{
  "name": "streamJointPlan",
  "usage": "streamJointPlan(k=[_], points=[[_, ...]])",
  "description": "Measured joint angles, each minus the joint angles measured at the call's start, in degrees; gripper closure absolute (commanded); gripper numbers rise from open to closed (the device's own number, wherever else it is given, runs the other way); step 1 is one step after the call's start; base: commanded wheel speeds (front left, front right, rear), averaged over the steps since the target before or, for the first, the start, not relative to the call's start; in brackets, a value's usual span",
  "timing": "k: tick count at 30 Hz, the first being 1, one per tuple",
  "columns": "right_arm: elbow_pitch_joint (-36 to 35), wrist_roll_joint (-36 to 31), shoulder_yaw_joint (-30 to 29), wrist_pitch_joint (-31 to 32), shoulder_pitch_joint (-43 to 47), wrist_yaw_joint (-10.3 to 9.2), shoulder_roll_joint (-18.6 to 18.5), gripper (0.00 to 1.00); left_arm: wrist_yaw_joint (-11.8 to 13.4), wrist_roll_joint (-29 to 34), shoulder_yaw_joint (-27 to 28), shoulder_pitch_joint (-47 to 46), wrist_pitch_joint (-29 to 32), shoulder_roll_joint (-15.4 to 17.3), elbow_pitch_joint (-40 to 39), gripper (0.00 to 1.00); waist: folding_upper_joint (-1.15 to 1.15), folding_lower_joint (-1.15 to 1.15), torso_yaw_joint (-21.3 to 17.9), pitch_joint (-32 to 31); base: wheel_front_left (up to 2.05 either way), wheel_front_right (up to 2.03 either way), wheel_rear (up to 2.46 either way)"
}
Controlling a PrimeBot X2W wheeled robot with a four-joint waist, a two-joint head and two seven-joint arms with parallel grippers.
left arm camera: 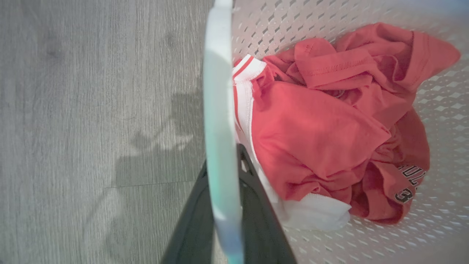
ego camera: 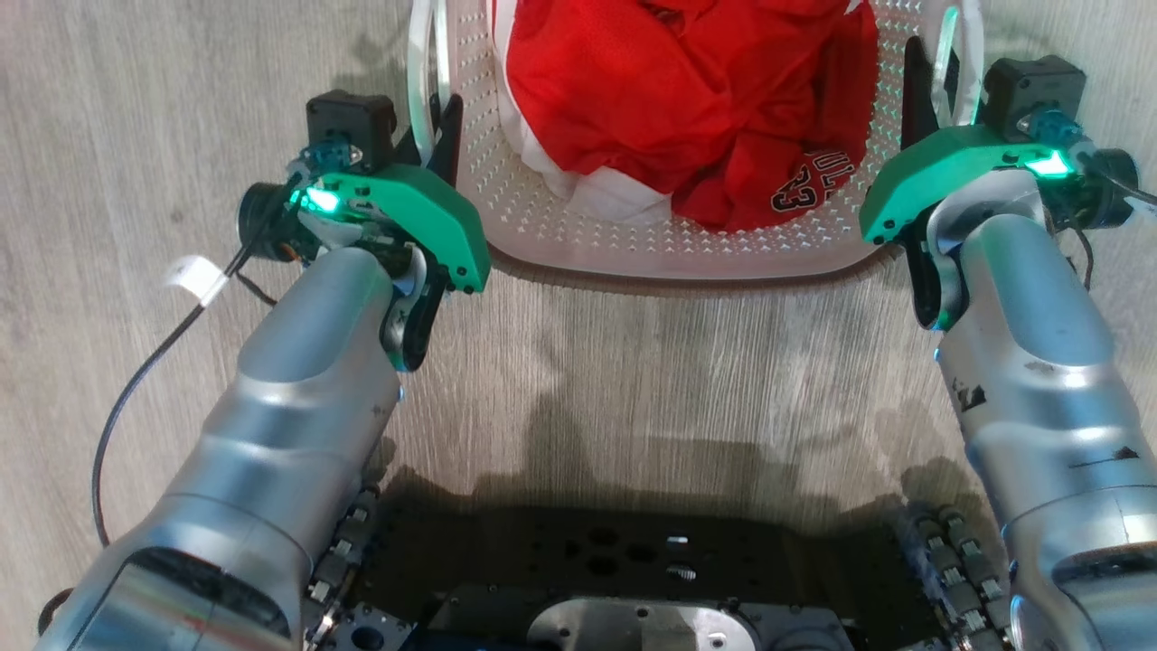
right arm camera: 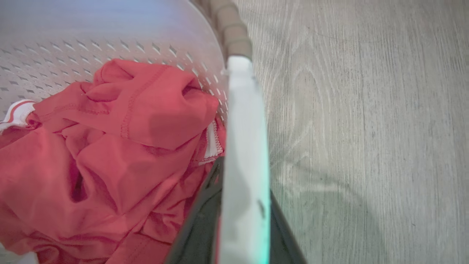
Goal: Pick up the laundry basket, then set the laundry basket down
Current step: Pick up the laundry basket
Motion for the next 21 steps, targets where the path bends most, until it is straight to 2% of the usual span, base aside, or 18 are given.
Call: streamJointPlan(k=[8,21], points=[[3.28,1.51,0.97,-0.02,-0.35,0.0,0.0,1.0,0.52,-1.87,-1.34,1.37,0.01,-0.01,0.82,1.0,0.0,0.0,0.18,-2.97,0.0,0.0,0.0],[9.72,6.48,6.22,-0.01,0.84,0.01,0.09,1.0,1.03,-4.37,-3.2,5.0,0.0,-0.16,4.0,1.0,0.0,0.0,-0.48,-10.61,0.0,0.0,0.0]])
